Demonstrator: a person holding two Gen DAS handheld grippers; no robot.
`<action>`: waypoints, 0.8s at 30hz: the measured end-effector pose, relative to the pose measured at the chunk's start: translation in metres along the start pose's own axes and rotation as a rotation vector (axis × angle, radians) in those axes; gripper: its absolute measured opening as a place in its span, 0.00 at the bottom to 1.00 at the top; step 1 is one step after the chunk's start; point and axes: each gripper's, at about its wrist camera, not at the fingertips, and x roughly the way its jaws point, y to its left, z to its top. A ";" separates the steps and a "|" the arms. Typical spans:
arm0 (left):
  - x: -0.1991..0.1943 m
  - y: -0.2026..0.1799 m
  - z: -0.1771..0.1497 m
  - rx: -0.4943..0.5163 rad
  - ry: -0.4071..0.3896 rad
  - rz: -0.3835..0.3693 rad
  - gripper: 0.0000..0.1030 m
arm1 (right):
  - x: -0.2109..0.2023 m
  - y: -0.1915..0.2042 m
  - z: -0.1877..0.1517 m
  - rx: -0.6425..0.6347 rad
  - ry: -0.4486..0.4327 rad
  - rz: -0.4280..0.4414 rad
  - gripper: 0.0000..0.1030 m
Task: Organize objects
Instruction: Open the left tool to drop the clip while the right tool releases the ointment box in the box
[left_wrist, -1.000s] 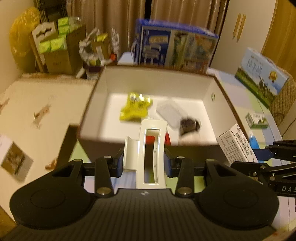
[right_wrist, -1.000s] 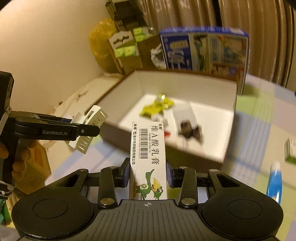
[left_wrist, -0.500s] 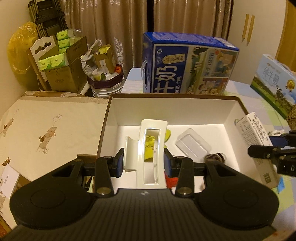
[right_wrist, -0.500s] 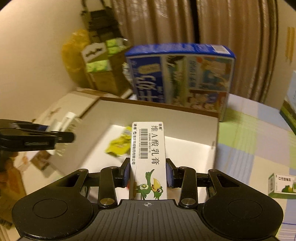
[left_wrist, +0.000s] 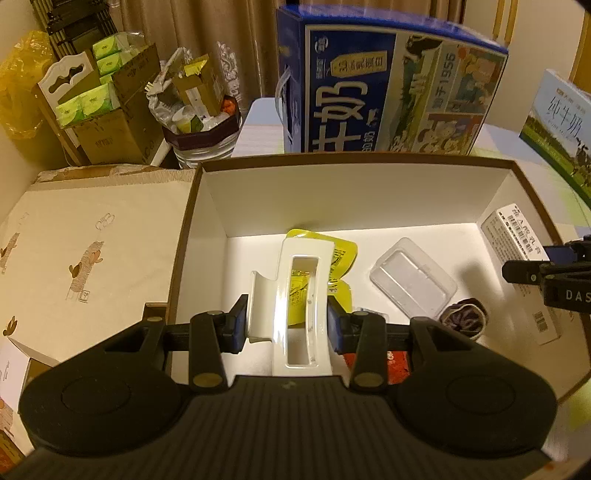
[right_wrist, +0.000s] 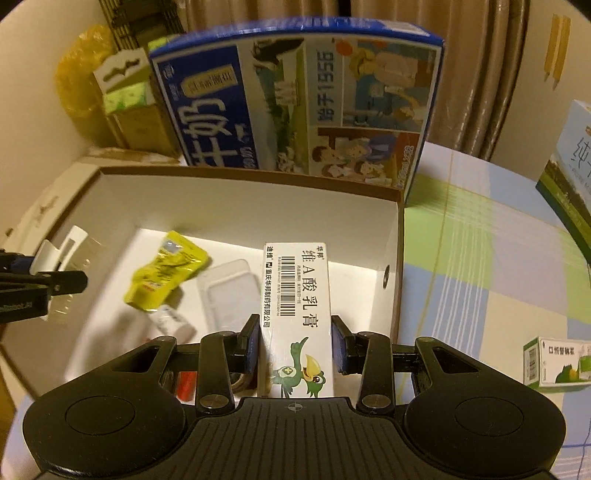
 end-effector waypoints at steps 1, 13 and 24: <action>0.003 0.000 0.001 0.002 0.005 0.001 0.35 | 0.004 0.000 0.001 -0.006 0.005 -0.009 0.35; 0.025 0.001 0.004 0.004 0.034 -0.003 0.35 | 0.029 0.001 0.015 -0.096 -0.005 -0.078 0.35; 0.028 0.001 0.001 0.006 0.046 -0.002 0.35 | 0.019 -0.005 0.015 -0.071 -0.034 -0.047 0.35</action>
